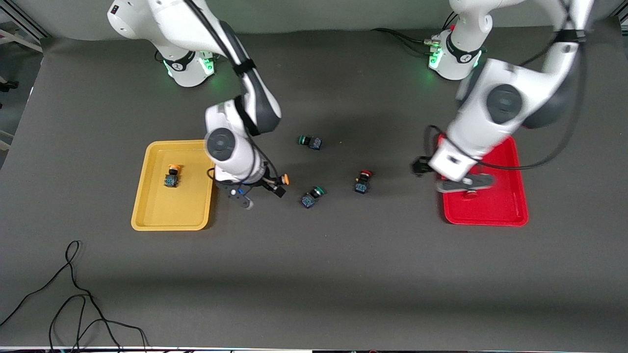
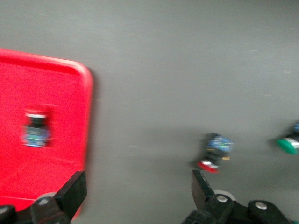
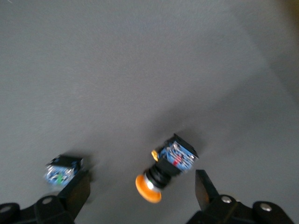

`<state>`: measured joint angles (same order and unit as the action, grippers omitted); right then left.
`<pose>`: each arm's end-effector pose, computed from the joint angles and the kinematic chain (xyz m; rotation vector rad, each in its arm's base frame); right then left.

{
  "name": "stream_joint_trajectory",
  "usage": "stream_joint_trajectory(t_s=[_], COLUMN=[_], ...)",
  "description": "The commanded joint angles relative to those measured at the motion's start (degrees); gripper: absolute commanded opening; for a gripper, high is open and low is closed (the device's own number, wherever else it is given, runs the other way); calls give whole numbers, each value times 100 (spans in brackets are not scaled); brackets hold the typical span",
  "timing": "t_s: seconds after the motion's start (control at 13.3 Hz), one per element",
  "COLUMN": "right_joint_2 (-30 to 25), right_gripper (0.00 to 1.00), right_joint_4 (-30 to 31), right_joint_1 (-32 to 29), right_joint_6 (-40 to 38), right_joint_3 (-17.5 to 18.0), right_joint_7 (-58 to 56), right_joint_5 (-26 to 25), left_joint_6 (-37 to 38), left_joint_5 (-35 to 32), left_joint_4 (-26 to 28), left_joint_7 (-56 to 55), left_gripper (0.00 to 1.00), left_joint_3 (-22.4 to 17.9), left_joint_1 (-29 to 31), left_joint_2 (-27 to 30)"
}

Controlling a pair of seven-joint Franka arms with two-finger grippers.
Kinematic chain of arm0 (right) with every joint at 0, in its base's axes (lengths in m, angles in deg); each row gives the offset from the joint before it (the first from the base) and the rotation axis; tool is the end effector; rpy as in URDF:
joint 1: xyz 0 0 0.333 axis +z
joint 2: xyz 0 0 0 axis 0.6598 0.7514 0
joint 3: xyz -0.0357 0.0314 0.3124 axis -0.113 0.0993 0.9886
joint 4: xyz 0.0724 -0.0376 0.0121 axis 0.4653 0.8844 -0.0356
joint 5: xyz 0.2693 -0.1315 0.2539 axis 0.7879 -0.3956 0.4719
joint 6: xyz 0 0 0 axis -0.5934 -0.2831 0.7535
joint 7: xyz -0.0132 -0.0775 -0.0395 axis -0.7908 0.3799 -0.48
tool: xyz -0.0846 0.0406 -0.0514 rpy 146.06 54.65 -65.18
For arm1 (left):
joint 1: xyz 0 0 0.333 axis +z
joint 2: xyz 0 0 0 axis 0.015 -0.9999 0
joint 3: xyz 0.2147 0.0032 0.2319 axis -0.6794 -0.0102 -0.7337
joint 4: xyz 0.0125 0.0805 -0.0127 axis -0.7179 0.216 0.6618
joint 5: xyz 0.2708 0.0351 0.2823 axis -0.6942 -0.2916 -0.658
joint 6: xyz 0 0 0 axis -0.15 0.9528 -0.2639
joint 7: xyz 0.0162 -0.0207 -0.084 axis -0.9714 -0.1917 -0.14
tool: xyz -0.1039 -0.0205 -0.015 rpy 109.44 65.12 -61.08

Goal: Place red and yellow buttons in trays
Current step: 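Reach the right gripper to another orange button while the left gripper reaches red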

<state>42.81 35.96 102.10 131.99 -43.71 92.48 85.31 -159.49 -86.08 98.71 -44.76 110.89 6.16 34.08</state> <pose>0.5324 0.3514 0.2322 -2.9056 1.0636 0.0944 0.5229 -0.2538 0.3938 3.0924 0.2098 0.0290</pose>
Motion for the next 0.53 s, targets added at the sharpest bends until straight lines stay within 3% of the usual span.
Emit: stream_joint_trajectory(t_s=[0.0,0.15,0.45], right_joint_2=[231,266,302], right_gripper=[100,100,100], right_joint_4=[68,234,525], right_joint_1=[133,133,124], right_joint_6=[390,575,980], right_joint_3=[-83,-57,128], right_joint_7=[144,109,83], right_joint_5=[124,124,124], left_joint_6=[-585,-920,-1387], left_joint_5=[-619,-1226,-1947], left_joint_4=[-27,-53,-141], left_joint_7=[-1265,-1831,-1859], left_gripper=[100,100,100], left_joint_3=[-86,-78,-95], left_joint_1=[-796,-1114,-1247], left_joint_2=[-419,-884,-1956])
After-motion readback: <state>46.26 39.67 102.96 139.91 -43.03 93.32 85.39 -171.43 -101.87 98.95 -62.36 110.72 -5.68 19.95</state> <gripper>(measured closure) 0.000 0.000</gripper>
